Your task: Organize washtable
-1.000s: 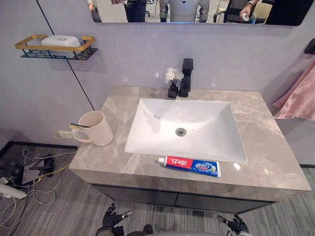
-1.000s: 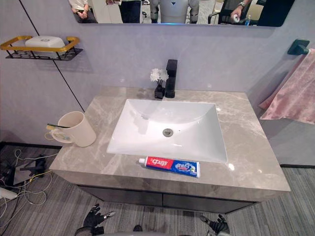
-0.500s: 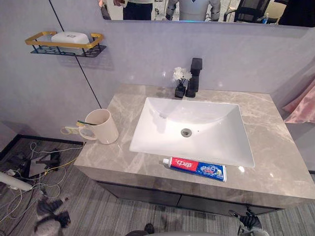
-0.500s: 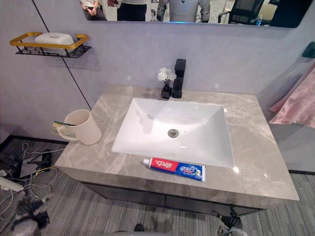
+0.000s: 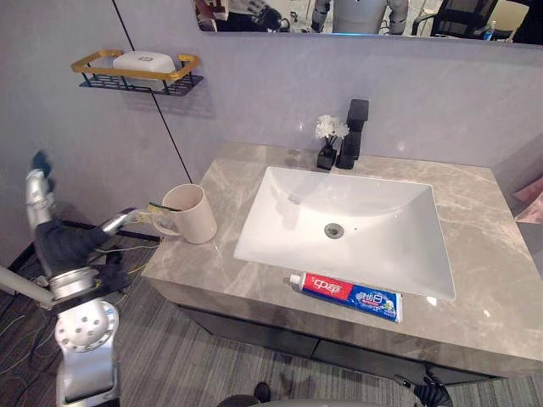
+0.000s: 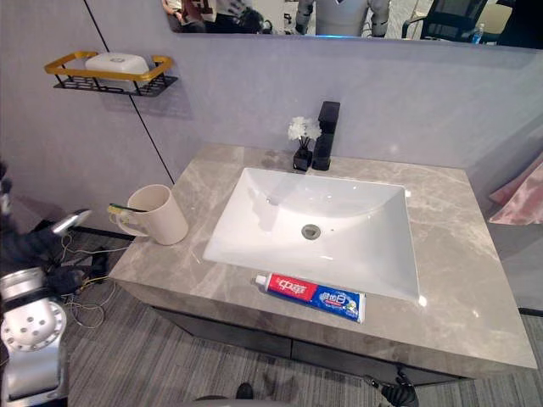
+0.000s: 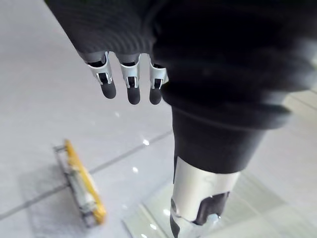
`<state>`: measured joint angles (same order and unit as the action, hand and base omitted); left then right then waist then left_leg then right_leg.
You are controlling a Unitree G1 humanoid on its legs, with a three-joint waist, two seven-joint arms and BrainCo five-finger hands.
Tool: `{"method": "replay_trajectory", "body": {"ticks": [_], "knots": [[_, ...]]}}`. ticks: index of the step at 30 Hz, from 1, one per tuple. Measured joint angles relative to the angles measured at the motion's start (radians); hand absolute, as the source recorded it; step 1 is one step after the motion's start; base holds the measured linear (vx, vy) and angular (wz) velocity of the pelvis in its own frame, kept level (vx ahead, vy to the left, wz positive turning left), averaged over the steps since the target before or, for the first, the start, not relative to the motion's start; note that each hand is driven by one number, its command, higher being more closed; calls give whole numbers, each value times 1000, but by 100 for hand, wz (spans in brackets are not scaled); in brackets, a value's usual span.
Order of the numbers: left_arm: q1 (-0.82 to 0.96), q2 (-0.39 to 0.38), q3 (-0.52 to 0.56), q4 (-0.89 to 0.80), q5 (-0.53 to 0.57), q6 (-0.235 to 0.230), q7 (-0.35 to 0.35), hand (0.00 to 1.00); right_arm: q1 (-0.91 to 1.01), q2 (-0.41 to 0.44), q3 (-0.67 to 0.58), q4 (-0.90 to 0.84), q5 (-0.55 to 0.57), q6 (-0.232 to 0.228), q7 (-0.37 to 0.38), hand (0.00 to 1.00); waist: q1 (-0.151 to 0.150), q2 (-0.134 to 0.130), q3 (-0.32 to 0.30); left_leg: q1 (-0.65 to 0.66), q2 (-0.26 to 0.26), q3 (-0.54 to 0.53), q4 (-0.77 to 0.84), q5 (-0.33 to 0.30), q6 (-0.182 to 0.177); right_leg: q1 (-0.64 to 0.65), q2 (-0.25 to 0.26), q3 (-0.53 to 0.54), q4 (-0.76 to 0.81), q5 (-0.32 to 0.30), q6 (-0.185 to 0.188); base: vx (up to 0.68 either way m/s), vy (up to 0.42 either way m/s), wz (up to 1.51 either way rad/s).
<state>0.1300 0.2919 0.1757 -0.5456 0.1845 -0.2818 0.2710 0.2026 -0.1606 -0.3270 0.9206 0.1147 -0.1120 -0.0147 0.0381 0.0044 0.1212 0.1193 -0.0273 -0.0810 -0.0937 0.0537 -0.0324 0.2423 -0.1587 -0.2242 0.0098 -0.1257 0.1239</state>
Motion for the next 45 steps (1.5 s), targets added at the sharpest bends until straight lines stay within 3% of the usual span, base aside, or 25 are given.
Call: {"method": "replay_trajectory", "body": {"ticks": [6,10,20,28,34,38,45], "knots": [[-1,15,-167,-46,66,-17,-80,0,0,5,41,7,0,0,10,0,-4,0,1,3,5,1,0,3,-2,0,4,2,5,-1,-2,-33,-16,0],[-30,64,-318,-37,119,-13,-146,0,-11,7,82,7,-1,0,18,0,-22,-5,1,4,7,3,0,7,1,0,6,3,7,-1,-2,-27,-11,-1],[-123,73,-549,122,183,3,-268,0,-20,5,110,7,-4,0,18,0,-30,-18,4,-2,9,14,0,7,1,-14,6,14,7,-1,-2,-13,-6,-3],[-173,74,-631,311,232,44,-294,0,-48,4,141,-2,-6,2,18,0,-55,-25,3,-9,7,12,0,8,2,-21,5,11,3,-1,-2,0,0,-1],[-191,72,-690,365,262,46,-300,0,-51,4,141,-2,-6,3,17,0,-58,-24,4,-15,7,9,-1,8,2,-21,6,6,-5,-1,-2,0,0,0],[-192,69,-696,410,282,54,-315,0,-61,5,142,-3,-6,3,16,0,-80,-24,4,-15,7,9,-1,8,2,-21,6,6,-7,-1,-2,0,0,0],[-197,62,-732,433,319,60,-315,0,-60,5,141,-3,-6,3,14,0,-82,-23,5,-15,8,11,-1,8,2,-20,7,6,-9,0,-2,0,0,0]]}}
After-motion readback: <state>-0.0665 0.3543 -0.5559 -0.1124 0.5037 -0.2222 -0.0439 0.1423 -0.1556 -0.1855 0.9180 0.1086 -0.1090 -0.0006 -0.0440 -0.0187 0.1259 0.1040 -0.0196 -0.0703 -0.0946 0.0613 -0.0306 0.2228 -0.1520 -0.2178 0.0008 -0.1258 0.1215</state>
